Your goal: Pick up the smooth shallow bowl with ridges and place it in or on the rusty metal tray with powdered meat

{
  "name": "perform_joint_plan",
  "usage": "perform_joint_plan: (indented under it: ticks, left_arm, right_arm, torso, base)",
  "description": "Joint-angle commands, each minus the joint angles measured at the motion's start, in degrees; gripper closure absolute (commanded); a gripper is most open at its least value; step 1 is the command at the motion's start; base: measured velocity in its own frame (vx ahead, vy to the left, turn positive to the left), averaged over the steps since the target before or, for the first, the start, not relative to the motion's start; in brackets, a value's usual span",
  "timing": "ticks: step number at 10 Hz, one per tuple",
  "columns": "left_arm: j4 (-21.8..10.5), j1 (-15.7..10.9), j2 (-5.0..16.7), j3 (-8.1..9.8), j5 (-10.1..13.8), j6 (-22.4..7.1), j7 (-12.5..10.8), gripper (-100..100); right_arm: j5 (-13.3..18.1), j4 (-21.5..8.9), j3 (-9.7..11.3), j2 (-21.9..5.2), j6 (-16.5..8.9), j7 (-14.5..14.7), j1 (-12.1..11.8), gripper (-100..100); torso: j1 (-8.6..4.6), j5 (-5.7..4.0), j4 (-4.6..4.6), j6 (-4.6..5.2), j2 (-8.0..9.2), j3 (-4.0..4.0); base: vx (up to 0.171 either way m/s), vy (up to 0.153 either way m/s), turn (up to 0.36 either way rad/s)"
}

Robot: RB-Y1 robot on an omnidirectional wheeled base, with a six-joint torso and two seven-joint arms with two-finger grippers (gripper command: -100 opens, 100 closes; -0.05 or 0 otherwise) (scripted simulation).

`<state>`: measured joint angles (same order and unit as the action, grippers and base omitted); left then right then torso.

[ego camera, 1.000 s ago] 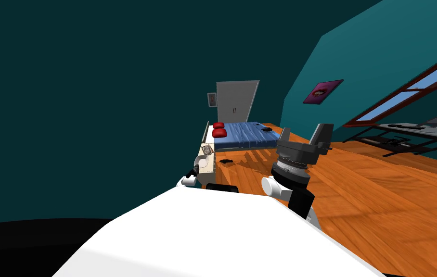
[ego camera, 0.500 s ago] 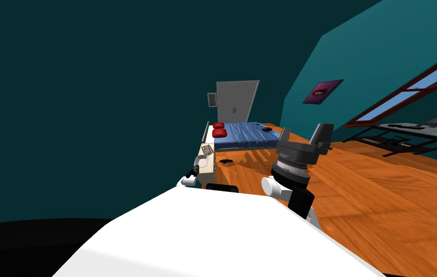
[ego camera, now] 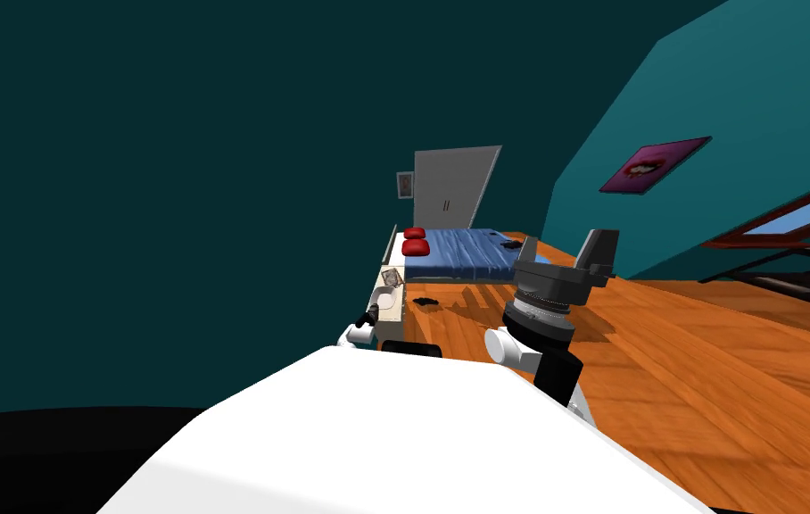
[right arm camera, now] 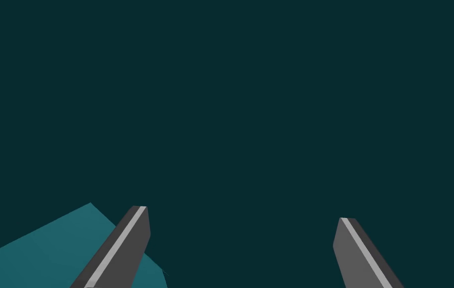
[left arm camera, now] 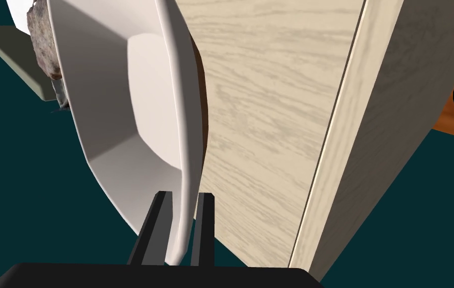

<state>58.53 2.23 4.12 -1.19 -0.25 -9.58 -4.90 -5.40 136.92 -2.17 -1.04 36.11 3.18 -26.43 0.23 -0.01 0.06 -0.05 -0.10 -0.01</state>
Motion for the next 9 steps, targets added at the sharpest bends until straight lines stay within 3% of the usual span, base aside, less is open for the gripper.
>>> perform_joint_plan:
  ticks: [1,2,3,4,9]
  left_arm:
    - [1.68,0.54,-0.23,-0.71,-0.21,-1.04,0.36,100]
    - [0.41,0.14,-0.28,-0.37,-0.26,-0.24,0.31,100]
    - [0.45,0.19,-0.26,-0.41,-0.26,-0.26,0.35,0]
    - [0.35,-0.19,1.20,-0.55,0.66,-1.15,1.22,100]
    - [0.64,-1.45,4.32,-0.12,4.05,-4.45,2.92,100]
  right_arm:
    - [0.00,0.00,0.00,0.00,0.00,0.00,0.00,0]
    - [0.00,0.00,0.01,0.00,0.00,0.00,0.01,0]
    - [0.00,0.00,0.01,0.00,0.00,0.00,0.01,0]
    - [0.00,0.00,0.01,0.01,0.00,0.00,0.01,0]
    - [0.00,0.00,0.03,0.02,0.00,0.00,0.02,0]
  torso:
    - [0.00,0.00,0.00,0.00,0.00,0.00]
    - [-0.05,-0.01,0.00,0.02,0.08,0.04]
    - [-0.17,-0.03,0.03,0.03,0.14,0.08]
    - [-0.24,-0.05,0.04,0.04,0.18,0.10]
    - [-1.11,-0.10,0.02,0.25,0.27,0.14]
  base:
    - [0.020,0.054,0.098]
    - [0.006,0.019,0.003]
    - [0.000,0.000,0.000]
    - [-0.036,-0.097,-0.106]
    - [-0.028,-0.190,-0.117]
